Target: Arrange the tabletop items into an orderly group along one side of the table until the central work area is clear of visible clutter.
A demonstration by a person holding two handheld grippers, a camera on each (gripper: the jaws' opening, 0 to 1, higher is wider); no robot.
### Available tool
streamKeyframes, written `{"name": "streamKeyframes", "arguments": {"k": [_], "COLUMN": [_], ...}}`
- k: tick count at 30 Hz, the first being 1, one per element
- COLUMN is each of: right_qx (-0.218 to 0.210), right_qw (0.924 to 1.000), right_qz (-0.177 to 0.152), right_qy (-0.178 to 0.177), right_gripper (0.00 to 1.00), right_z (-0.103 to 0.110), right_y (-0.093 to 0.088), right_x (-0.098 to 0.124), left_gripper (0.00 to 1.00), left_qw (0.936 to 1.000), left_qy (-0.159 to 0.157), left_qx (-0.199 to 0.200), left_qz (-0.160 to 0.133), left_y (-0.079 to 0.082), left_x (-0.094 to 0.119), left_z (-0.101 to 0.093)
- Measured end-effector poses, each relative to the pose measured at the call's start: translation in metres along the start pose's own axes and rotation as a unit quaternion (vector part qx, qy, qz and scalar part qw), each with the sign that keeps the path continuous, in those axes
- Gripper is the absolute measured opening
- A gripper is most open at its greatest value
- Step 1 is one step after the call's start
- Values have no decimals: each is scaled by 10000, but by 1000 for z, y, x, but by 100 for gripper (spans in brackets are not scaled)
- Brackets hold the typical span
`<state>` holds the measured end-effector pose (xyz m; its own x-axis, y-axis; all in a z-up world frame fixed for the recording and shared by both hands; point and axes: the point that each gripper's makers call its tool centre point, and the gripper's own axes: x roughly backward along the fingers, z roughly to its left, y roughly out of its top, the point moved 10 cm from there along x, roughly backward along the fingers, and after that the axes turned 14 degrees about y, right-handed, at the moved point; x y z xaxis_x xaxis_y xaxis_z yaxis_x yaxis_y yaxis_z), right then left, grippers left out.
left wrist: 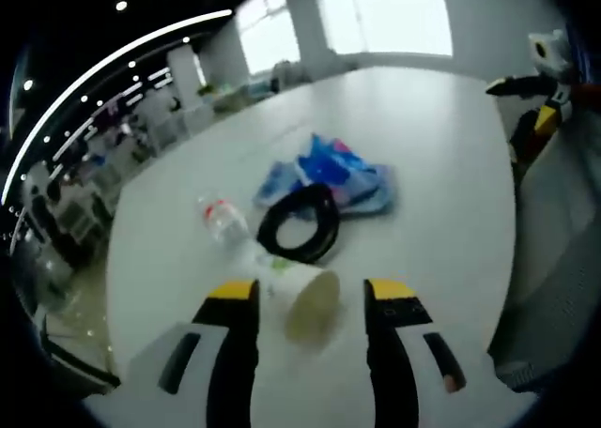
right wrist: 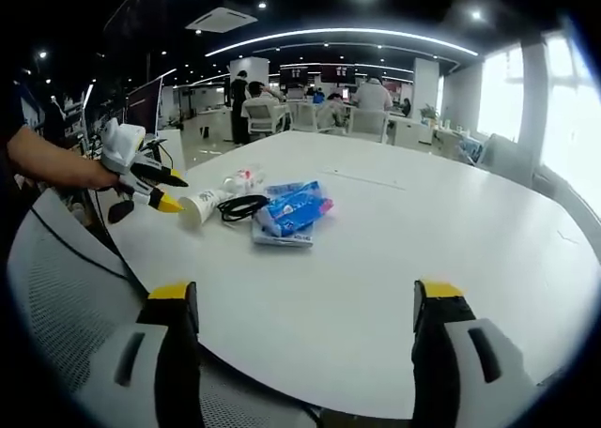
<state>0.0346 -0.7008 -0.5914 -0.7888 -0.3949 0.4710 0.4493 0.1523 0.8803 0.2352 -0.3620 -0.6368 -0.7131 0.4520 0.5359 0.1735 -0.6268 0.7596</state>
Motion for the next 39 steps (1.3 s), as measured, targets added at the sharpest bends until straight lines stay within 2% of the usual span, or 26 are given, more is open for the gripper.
{"name": "streamKeyframes", "arguments": {"k": [4,14,19,24,33,39], "right_qx": [-12,-19,-24,-22,-14,-13], "right_qw": [10000,10000,10000,10000,9999,9999], "right_qz": [10,54,63,75,103,138], "right_qy": [-9,-20,-14,-10,-6,6], "right_gripper": [94,93,92,92,91,91], "right_z": [0,0,0,0,0,0], "right_y": [0,-1,-1,-2,-2,-2], "right_x": [0,0,-1,-1,-1,-1], "left_gripper": [31,22,14,12,2,0], "left_qw": [9988,9971,9970,9968,9955,9953], "left_qy": [170,313,405,470,785,821], "left_qx": [-444,-679,-650,-640,-495,-428], "left_qz": [83,107,120,86,-185,-288], "left_y": [-4,-9,-10,-10,-4,4], "left_x": [-4,-11,-14,-13,-2,3], "left_z": [3,5,8,11,21,25]}}
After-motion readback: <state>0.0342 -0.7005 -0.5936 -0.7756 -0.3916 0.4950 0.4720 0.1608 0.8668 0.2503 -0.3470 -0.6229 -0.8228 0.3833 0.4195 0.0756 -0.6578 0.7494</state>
